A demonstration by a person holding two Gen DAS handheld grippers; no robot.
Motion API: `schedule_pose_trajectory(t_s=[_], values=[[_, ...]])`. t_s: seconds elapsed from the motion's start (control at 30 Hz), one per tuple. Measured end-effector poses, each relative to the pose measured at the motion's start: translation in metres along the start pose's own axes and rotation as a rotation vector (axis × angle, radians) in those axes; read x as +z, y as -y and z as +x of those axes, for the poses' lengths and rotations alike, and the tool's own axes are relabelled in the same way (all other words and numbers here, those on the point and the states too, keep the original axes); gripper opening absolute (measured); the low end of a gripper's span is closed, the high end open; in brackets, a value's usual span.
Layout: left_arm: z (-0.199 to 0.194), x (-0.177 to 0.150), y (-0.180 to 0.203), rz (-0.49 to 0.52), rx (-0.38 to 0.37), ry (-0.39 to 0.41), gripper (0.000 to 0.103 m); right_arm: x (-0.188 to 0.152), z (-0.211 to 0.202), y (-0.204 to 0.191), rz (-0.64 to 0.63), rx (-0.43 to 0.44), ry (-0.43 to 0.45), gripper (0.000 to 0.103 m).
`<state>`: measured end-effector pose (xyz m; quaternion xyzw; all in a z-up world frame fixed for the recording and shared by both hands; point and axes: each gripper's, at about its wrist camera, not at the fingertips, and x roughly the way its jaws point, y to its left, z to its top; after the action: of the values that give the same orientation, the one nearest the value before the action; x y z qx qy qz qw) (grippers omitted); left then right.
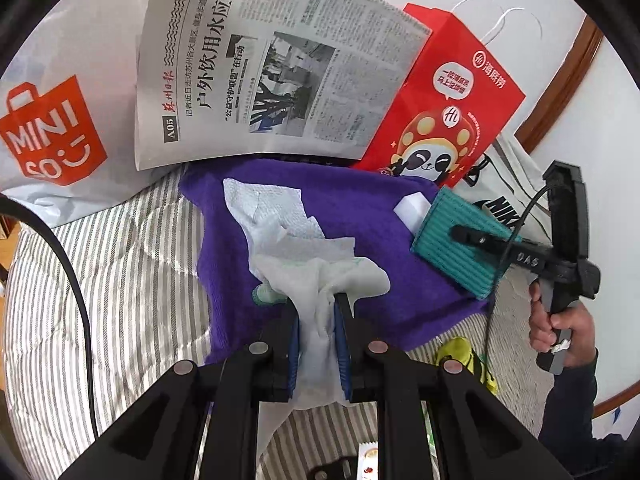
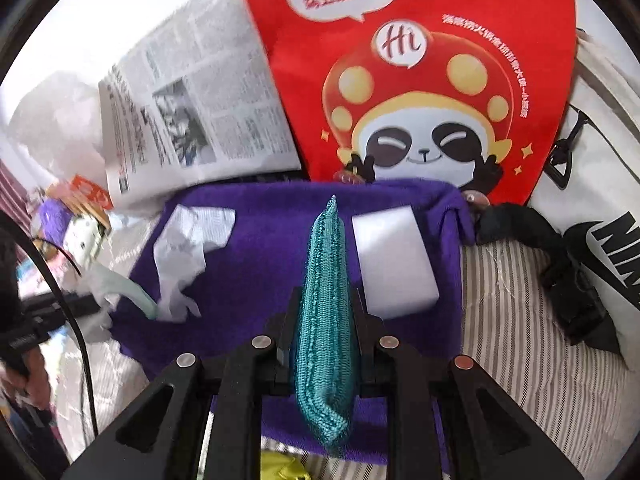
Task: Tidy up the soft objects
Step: 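Place the teal scrubber beside the sponge with the right gripper while the left lays the glove on the towel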
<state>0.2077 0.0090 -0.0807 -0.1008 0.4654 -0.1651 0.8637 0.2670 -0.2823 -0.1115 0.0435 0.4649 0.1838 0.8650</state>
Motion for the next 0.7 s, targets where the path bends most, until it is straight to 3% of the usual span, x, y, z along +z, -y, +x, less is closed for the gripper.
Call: schedule_pose_trajectory(t_s=[0.4, 0.7], values=[[0.015, 0.000, -0.012, -0.013, 0.013, -0.010, 0.016, -0.015, 0.010, 0.005, -0.031, 0.007, -0.027, 0.020], [0.041, 0.000, -0.012, 0.010, 0.057, -0.053, 0.016, -0.019, 0.010, 0.024, -0.006, -0.018, -0.048, 0.032]])
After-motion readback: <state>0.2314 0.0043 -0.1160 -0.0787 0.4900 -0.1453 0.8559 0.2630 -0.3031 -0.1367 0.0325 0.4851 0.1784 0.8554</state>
